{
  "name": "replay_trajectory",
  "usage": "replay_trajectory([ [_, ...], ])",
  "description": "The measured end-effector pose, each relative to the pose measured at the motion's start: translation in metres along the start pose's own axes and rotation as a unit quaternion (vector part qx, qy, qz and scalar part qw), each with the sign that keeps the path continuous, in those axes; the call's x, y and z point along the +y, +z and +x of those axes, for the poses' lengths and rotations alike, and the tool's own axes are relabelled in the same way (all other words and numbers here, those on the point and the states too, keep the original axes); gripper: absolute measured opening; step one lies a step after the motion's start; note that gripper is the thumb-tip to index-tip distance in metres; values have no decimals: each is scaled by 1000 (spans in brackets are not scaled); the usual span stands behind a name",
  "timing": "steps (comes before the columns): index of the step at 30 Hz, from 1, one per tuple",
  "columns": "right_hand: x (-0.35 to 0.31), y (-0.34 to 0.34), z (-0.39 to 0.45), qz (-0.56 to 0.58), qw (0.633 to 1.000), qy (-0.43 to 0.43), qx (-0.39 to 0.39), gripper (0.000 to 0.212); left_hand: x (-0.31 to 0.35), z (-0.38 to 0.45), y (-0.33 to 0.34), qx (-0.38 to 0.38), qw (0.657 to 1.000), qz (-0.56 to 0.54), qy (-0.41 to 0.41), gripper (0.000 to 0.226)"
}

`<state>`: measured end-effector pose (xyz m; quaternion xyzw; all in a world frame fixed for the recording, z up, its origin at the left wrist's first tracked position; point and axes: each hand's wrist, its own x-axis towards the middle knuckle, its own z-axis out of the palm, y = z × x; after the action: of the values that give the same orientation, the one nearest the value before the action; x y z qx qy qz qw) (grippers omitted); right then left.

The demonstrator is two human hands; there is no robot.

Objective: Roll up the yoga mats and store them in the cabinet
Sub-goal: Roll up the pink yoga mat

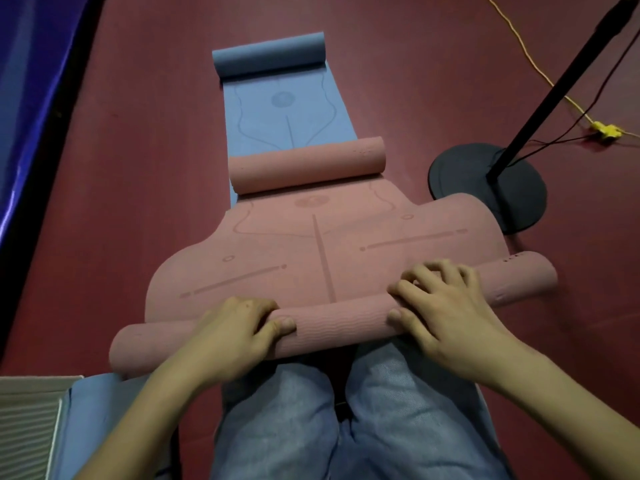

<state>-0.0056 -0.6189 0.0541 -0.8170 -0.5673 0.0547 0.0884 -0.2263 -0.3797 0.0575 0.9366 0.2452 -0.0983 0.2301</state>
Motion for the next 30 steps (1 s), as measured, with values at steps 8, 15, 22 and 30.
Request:
replay_trajectory([
  [8,10,-7,13,61,997,-15,-44,34,2,5,-3,7,996,-64,-56,35],
  [15,8,-11,40,45,993,16,-105,44,12,1,20,249,960,131,-9,29],
  [22,15,-6,49,66,994,3,-82,46,7,-8,21,212,966,135,55,69],
  [30,18,-2,52,136,991,4,16,26,8,-10,26,245,960,115,79,68],
])
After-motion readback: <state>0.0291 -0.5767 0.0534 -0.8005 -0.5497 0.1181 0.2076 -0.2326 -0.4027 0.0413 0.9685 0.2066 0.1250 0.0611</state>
